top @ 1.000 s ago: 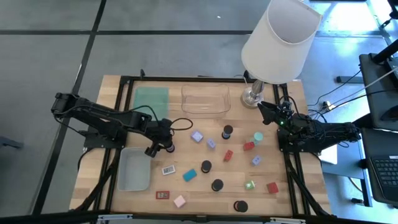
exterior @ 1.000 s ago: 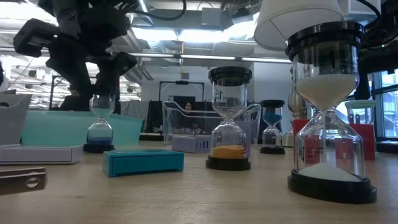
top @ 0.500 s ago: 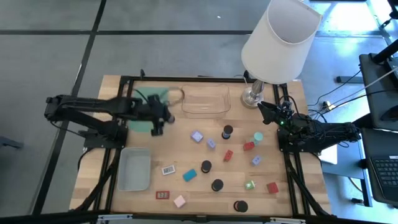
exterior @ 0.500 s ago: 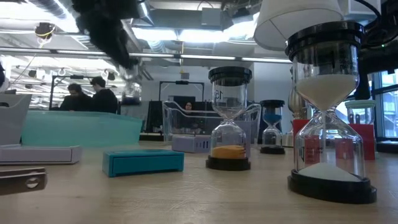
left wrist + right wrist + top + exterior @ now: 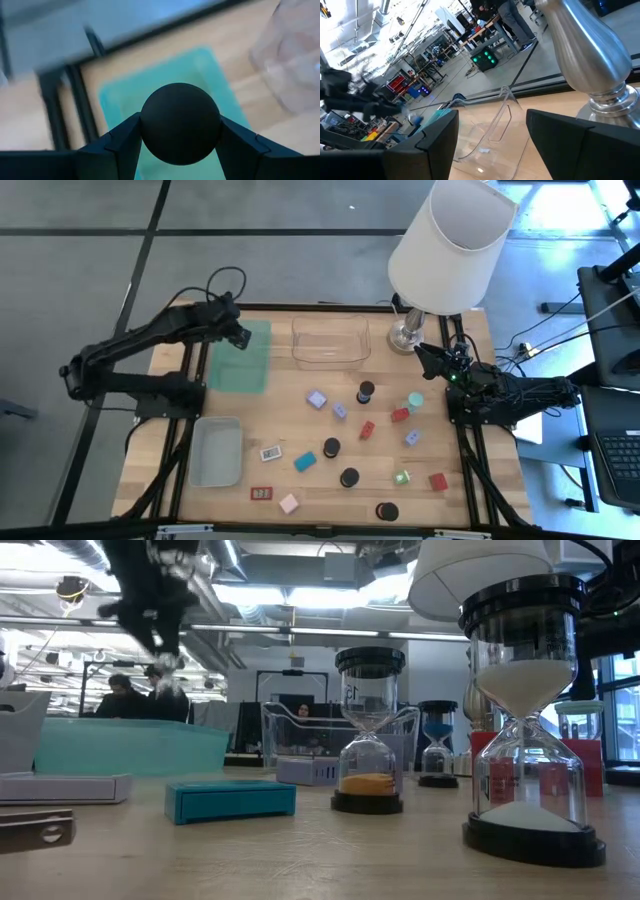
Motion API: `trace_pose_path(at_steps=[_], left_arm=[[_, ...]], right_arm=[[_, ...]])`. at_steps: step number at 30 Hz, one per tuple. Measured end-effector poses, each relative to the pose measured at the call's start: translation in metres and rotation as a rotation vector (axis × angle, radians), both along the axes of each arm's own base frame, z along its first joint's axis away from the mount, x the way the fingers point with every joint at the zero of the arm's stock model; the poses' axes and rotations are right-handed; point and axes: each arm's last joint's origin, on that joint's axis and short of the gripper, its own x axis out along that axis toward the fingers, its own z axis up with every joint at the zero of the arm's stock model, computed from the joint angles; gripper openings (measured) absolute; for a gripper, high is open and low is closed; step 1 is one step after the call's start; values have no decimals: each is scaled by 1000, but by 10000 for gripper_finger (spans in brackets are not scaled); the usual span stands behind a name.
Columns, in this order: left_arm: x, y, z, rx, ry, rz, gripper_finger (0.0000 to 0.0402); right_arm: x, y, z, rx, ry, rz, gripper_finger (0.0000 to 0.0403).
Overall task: Pick & Place Office items
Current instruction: Put the left blue hourglass into the green bin
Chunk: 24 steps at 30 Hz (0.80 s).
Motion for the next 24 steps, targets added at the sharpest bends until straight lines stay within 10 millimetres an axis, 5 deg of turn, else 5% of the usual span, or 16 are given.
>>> trace_pose_path(at_steps=[11,24], left_arm=[[4,30,-41,-75,114,207,207],[16,64,-67,-117,154,175,209]], right_arm=[[0,0,0,0,0,0,237],[0,0,0,1,0,18,237]])
